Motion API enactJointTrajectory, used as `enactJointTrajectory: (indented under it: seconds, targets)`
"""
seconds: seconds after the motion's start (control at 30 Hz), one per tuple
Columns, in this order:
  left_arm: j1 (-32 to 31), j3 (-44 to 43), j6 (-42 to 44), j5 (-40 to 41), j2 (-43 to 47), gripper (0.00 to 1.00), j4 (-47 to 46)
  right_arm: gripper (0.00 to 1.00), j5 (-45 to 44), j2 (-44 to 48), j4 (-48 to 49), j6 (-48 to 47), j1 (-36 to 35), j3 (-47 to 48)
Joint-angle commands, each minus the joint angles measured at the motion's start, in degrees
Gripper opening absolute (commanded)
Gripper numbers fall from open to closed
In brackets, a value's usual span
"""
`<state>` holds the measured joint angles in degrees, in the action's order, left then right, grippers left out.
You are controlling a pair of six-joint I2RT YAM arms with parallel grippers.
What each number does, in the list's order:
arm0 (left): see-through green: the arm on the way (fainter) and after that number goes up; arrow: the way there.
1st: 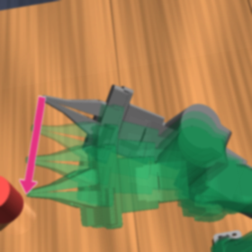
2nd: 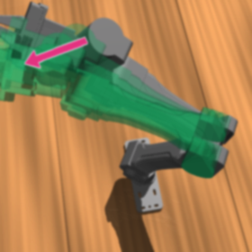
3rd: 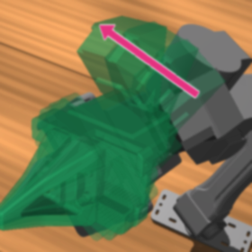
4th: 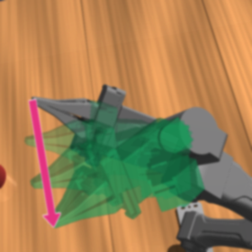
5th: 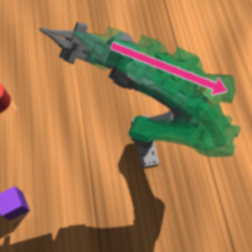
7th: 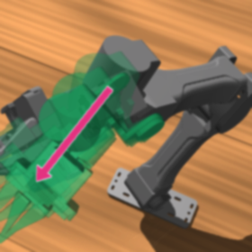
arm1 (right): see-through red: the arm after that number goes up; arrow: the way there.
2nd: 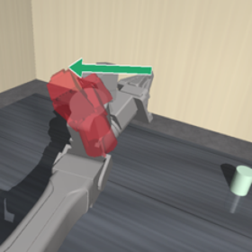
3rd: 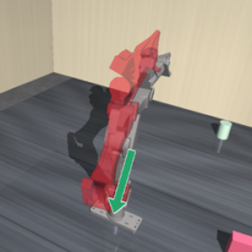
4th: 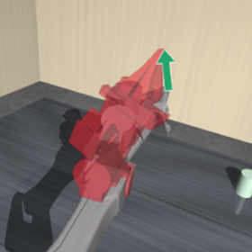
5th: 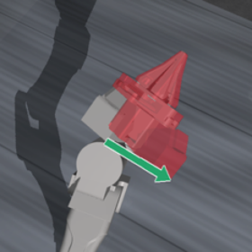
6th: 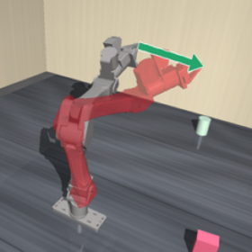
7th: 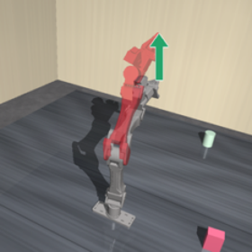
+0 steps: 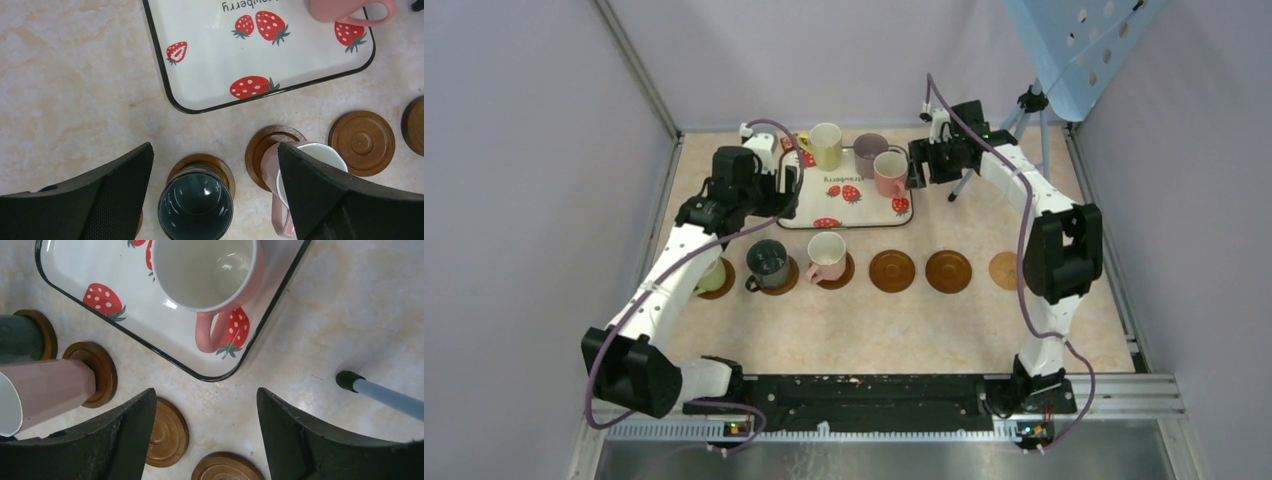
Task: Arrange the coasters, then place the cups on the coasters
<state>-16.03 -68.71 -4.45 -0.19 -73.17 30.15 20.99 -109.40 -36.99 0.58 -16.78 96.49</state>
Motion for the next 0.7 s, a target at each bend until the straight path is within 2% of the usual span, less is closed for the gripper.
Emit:
enactJointTrajectory:
  seconds: [0.0,0.27,0.43,0.67]
  targets:
    - [-0.10,-2.33,-1.14,-2.01,0.42,0.99,-1.46,0.72,4.80,-4.71,-1.43,3.56,-0.74,6.94]
    - [0.01,-2.01,-1.36,-2.95,-0.74,0.99,-1.94,0.68,5.58,-10.07,-0.84,4.86,-2.25,10.42]
    - [0.04,-2.81,-1.64,-3.54,-2.30,0.99,-2.20,0.63,7.16,-11.44,-0.02,5.47,-4.11,10.80]
    - [0.12,-3.72,-1.87,-4.16,-4.23,0.99,-2.28,0.61,7.78,-12.73,0.95,6.58,-6.35,11.61]
